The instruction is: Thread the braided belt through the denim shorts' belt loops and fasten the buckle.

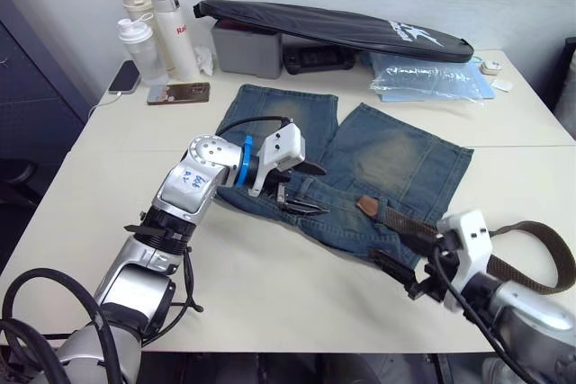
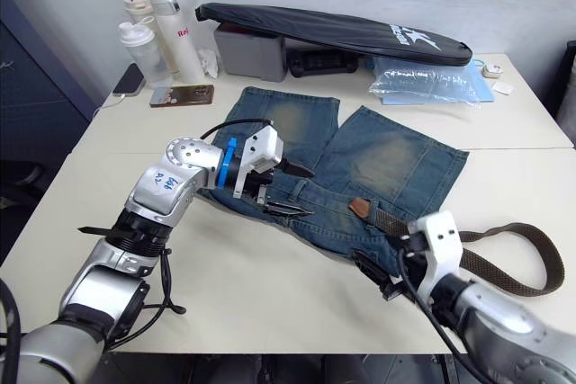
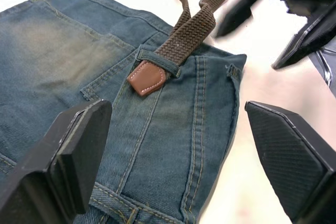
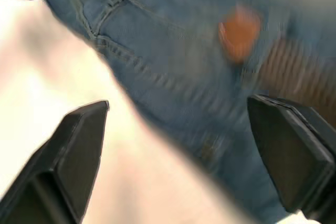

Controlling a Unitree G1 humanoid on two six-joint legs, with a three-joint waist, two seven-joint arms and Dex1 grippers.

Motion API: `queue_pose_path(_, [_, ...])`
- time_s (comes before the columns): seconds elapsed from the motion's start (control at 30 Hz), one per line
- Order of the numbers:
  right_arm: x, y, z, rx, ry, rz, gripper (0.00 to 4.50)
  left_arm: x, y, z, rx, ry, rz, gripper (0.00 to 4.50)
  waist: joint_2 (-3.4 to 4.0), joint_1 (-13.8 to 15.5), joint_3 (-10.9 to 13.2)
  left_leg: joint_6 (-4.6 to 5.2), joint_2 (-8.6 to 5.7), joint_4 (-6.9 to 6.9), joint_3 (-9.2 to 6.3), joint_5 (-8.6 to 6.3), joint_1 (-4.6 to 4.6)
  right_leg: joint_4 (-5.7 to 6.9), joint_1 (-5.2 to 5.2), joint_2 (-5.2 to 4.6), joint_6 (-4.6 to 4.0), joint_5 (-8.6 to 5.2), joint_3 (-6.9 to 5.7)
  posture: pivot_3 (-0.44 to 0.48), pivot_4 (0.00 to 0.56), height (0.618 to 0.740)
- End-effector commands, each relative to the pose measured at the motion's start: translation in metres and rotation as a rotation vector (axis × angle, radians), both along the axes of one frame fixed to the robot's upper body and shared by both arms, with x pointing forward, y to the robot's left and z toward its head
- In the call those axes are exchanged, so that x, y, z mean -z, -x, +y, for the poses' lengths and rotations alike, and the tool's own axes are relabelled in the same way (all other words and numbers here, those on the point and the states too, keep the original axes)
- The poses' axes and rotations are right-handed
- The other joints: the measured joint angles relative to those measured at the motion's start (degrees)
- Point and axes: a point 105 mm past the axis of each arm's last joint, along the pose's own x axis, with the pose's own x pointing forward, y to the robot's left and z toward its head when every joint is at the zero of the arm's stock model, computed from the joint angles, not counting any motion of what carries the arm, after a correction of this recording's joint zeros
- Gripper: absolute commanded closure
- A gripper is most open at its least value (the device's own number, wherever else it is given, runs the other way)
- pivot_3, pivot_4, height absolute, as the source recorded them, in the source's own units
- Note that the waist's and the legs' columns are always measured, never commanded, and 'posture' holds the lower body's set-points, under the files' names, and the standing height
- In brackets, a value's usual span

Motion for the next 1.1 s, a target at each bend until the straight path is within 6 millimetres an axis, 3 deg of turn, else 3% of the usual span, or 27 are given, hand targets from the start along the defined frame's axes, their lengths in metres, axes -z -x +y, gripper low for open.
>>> queue_pose_path(0.03, [0.013, 0.003, 0.007, -0.157, 0.202, -0.010, 0.01, -0.011, 0.000, 0.000, 0.000, 0.002, -0.049, 0.00, -0.04, 0.46, 0.02, -0.01, 0.01, -0.02, -0.03, 0.01, -0.01, -0.02, -0.01, 0.02, 0.00, 0.00, -0.02, 0.000, 0.150, 0.740])
queue_pose_path(0.23, [0.046, -0.007, 0.004, -0.249, 0.315, 0.053, 0.01, -0.010, -0.003, 0.005, -0.024, -0.017, -0.063, 0.00, -0.08, 1.21, 0.05, -0.06, -0.02, 0.07, -0.02, 0.03, -0.03, -0.02, -0.01, -0.03, -0.01, 0.00, 0.00, 0.000, 0.150, 0.740])
queue_pose_path(0.3, [0.056, -0.012, -0.001, -0.237, 0.329, 0.083, 0.52, -0.011, -0.001, 0.005, -0.017, -0.011, -0.061, 0.00, -0.11, 1.19, 0.05, -0.02, -0.03, 0.13, -0.02, 0.01, -0.02, 0.01, 0.03, -0.05, -0.01, 0.00, 0.00, 0.000, 0.150, 0.740])
queue_pose_path(0.37, [0.059, -0.019, -0.015, -0.178, 0.352, 0.121, 1.17, -0.011, 0.000, 0.006, -0.017, -0.009, -0.061, 0.00, -0.08, 1.17, 0.04, 0.00, -0.04, 0.18, -0.02, 0.00, -0.02, 0.07, 0.03, -0.08, -0.01, 0.00, -0.01, 0.000, 0.150, 0.740])
queue_pose_path(0.43, [0.054, -0.021, -0.019, -0.167, 0.343, 0.131, 2.18, -0.011, 0.001, 0.007, -0.022, -0.009, -0.060, 0.00, -0.09, 1.20, 0.04, 0.01, -0.02, 0.21, -0.02, -0.01, -0.01, 0.11, 0.05, -0.07, -0.01, 0.00, -0.03, 0.000, 0.150, 0.740])
queue_pose_path(0.57, [0.041, -0.017, -0.041, -0.263, 0.489, 0.124, 4.23, -0.009, 0.004, 0.008, -0.024, -0.012, -0.048, 0.00, -0.02, 1.51, 0.01, 0.06, -0.06, 0.29, -0.05, -0.04, -0.01, 0.14, 0.10, -0.10, -0.01, 0.00, -0.08, 0.000, 0.150, 0.740])
queue_pose_path(0.6, [0.038, -0.016, -0.047, -0.301, 0.541, 0.113, 4.48, -0.008, 0.005, 0.008, -0.021, -0.012, -0.045, 0.00, -0.01, 1.60, 0.01, 0.09, -0.07, 0.29, -0.06, -0.06, -0.02, 0.13, 0.10, -0.12, -0.01, 0.00, -0.09, 0.000, 0.150, 0.740])
queue_pose_path(0.8, [0.026, -0.031, -0.094, -0.443, 0.814, 0.032, 4.48, -0.008, 0.007, 0.005, -0.013, -0.008, -0.038, 0.00, -0.04, 1.37, 0.06, 0.31, -0.12, 0.39, -0.06, -0.19, 0.19, -0.29, 0.52, -0.18, 0.00, 0.00, -0.11, 0.000, 0.150, 0.740])
queue_pose_path(0.97, [0.023, -0.044, -0.104, -0.478, 0.864, -0.028, 4.48, -0.009, 0.009, 0.000, 0.004, 0.002, -0.038, 0.00, 0.03, 1.13, 0.11, 0.34, -0.10, 0.43, -0.08, -0.27, 0.42, -0.35, 0.76, -0.16, 0.00, 0.00, -0.14, 0.000, 0.150, 0.740])
queue_pose_path(1.1, [0.015, -0.044, -0.111, -0.461, 0.871, -0.045, 4.48, -0.009, 0.009, -0.001, 0.009, 0.004, -0.039, 0.00, 0.06, 1.24, 0.11, 0.31, -0.06, 0.50, -0.08, -0.27, 0.41, -0.31, 0.76, -0.13, 0.00, 0.00, -0.16, 0.000, 0.150, 0.740])
